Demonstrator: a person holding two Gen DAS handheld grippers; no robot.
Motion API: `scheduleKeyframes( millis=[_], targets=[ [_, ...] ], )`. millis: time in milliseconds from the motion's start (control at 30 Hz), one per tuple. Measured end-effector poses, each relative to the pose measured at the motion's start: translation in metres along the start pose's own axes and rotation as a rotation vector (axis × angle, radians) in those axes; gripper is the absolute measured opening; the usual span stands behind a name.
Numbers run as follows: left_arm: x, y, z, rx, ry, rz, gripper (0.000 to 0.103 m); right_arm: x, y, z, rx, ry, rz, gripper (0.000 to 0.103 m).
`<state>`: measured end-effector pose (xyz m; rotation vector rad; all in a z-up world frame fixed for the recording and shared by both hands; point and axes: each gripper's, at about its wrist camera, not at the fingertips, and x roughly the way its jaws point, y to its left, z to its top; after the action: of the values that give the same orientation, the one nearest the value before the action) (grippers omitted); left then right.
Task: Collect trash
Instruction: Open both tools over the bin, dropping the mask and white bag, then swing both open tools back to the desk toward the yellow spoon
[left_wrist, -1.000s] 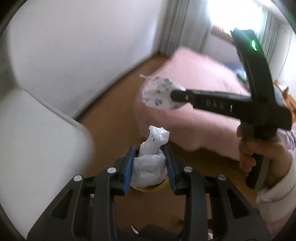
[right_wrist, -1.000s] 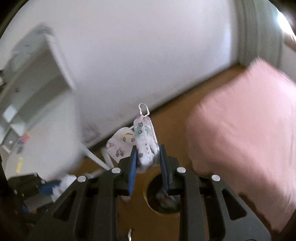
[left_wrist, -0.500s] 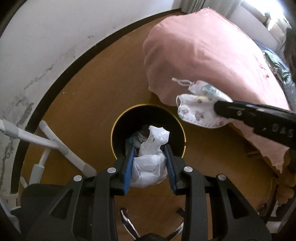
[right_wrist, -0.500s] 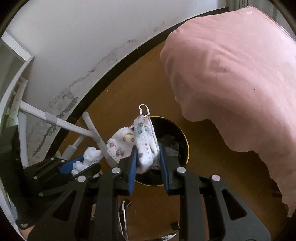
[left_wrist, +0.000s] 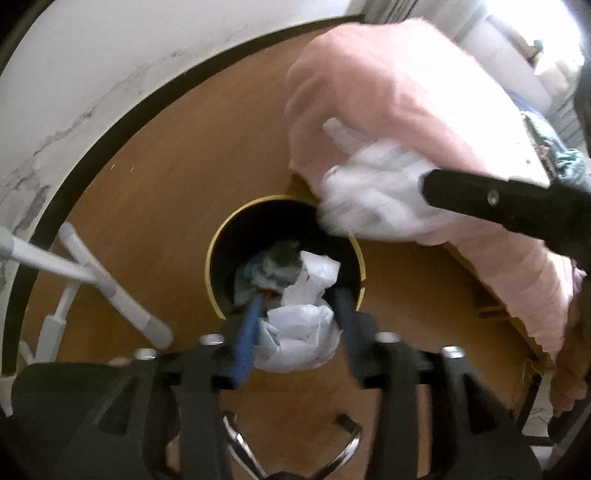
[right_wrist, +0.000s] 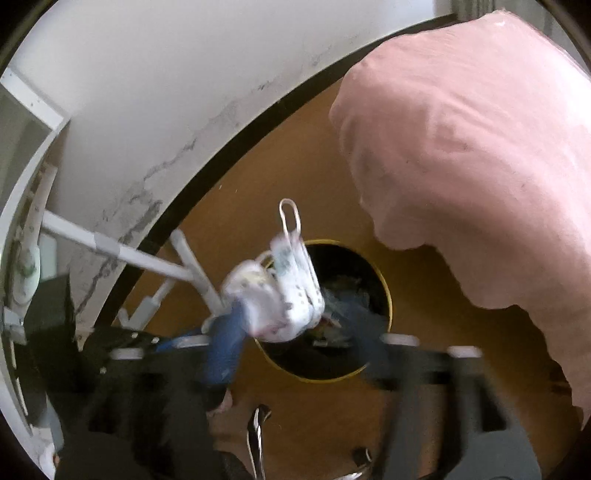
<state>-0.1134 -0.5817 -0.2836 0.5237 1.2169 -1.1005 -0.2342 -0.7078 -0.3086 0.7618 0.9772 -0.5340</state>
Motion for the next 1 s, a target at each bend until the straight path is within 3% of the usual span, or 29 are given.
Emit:
scheduleKeyframes(
  millis=[33, 67, 200, 300, 367, 433, 533, 667, 833, 1000],
  targets=[
    [-0.006, -0.004, -0.001, 0.012, -0.043, 0.006, 0.089, -0.004, 0.001, 0.001, -0.003, -0.022, -0.015, 0.083],
    [-0.010, -0.006, -0.001, 0.024, -0.075, 0.013, 0.093, -0.008, 0.001, 0.003, -0.001, -0.044, -0.029, 0.083],
    [-0.033, -0.035, -0.004, 0.176, -0.166, 0.043, 0.093, -0.034, -0.006, 0.011, 0.064, -0.193, -0.138, 0.084],
    [-0.071, -0.062, -0.010, 0.307, -0.258, 0.080, 0.093, -0.073, -0.013, 0.012, 0.118, -0.388, -0.296, 0.097],
    [-0.114, -0.072, -0.014, 0.341, -0.354, 0.097, 0.094, -0.092, -0.013, 0.008, 0.136, -0.488, -0.369, 0.097],
    [-0.155, -0.072, -0.016, 0.324, -0.445, 0.123, 0.096, -0.096, -0.010, 0.007, 0.140, -0.505, -0.412, 0.097],
    [-0.212, -0.061, -0.024, 0.258, -0.538, 0.167, 0.096, -0.088, 0.009, 0.006, 0.057, -0.423, -0.392, 0.097],
    [-0.287, -0.019, -0.056, 0.147, -0.638, 0.226, 0.096, -0.113, 0.045, -0.004, -0.009, -0.493, -0.386, 0.097],
    [-0.359, 0.059, -0.114, -0.064, -0.689, 0.346, 0.096, -0.147, 0.122, -0.025, -0.025, -0.519, -0.192, 0.097],
    [-0.414, 0.134, -0.193, -0.228, -0.688, 0.614, 0.096, -0.177, 0.260, -0.076, -0.296, -0.580, -0.027, 0.097]
  ],
)
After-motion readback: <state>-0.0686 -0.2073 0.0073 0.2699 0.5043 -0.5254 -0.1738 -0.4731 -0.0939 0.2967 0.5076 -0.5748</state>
